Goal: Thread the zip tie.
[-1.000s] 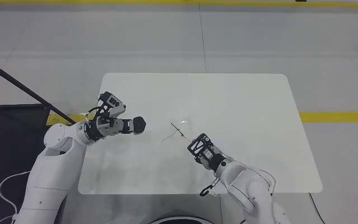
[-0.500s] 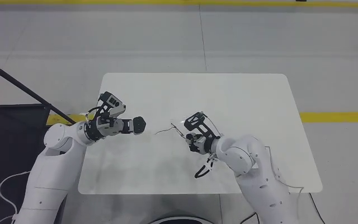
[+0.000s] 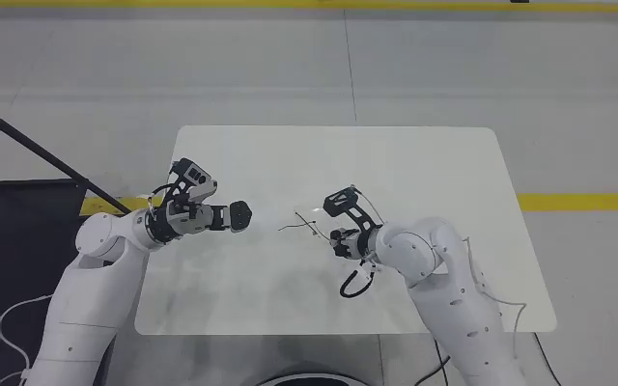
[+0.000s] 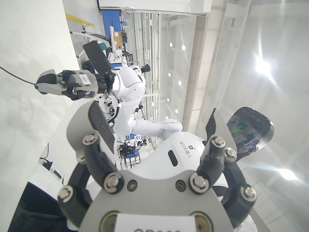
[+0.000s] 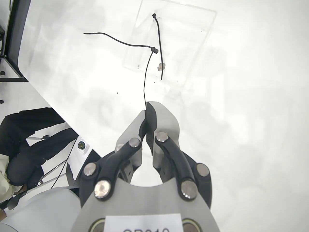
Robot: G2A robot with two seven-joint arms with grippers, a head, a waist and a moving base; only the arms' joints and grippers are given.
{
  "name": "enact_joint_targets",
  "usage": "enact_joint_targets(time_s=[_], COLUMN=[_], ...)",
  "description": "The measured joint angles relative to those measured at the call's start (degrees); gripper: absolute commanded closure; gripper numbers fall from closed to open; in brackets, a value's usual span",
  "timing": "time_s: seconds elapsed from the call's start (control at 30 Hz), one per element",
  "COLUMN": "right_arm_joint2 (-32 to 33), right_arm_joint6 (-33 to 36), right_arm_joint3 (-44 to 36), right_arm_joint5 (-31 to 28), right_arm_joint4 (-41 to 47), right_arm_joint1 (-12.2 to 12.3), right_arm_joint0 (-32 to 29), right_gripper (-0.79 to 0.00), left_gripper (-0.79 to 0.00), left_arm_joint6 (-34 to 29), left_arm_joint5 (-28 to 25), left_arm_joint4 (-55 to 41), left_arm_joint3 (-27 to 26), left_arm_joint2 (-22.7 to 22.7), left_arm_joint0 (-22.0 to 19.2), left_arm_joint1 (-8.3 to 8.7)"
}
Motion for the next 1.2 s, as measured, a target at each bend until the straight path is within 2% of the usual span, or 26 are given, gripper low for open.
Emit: enact_joint_targets(time_s=[0.13,0.4,0.53,0.57,0.63,0.67,0.73,0.77,0.83,1.0,1.1,1.2], right_arm_joint2=[-0.6,-1.1,-1.0,-0.9,-0.4,-0.1,1.0,1.6,3.1,6.9,9.9,14.3], right_arm_joint6=[-0.3,-0.3,-0.9,-1.2,-2.3,-2.8,-4.1,-4.6,-5.9,-9.8,-15.2,-23.4], right_arm_joint3=[1.7,1.9,1.2,0.9,-0.3,-1.2,-3.8,-5.1,-8.3,-16.3,-21.5,-25.6], right_arm_joint5=[0.1,0.7,1.0,1.1,1.4,1.5,1.3,1.3,1.1,-0.5,-4.6,-8.4], right_arm_joint4=[0.7,0.7,0.5,0.3,-0.2,-0.5,-1.5,-1.8,-2.7,-4.8,-6.1,-7.3], right_arm_joint1=[0.0,0.2,0.4,0.5,0.7,0.8,1.2,1.4,1.8,2.9,3.7,4.4], right_arm_joint0=[1.2,1.8,1.6,1.4,0.7,0.2,-1.6,-2.6,-5.1,-11.8,-16.8,-22.9], right_gripper=[-0.265,-0.265,-0.289,-0.326,-0.557,-0.610,-0.653,-0.720,-0.785,-0.785,-0.785,-0.785], left_gripper=[-0.785,-0.785,-0.785,-0.785,-0.785,-0.785,-0.785,-0.785,-0.785,-0.785,-0.785,-0.785], left_arm_joint6=[0.0,0.0,0.0,0.0,0.0,0.0,0.0,0.0,0.0,0.0,0.0,0.0], left_arm_joint5=[0.0,0.0,0.0,0.0,0.0,0.0,0.0,0.0,0.0,0.0,0.0,0.0], left_arm_joint4=[0.0,0.0,0.0,0.0,0.0,0.0,0.0,0.0,0.0,0.0,0.0,0.0], left_arm_joint3=[0.0,0.0,0.0,0.0,0.0,0.0,0.0,0.0,0.0,0.0,0.0,0.0], left_arm_joint2=[0.0,0.0,0.0,0.0,0.0,0.0,0.0,0.0,0.0,0.0,0.0,0.0], left_arm_joint0=[0.0,0.0,0.0,0.0,0.0,0.0,0.0,0.0,0.0,0.0,0.0,0.0], left_arm_joint1=[0.00,0.00,0.00,0.00,0.00,0.00,0.00,0.00,0.00,0.00,0.00,0.00])
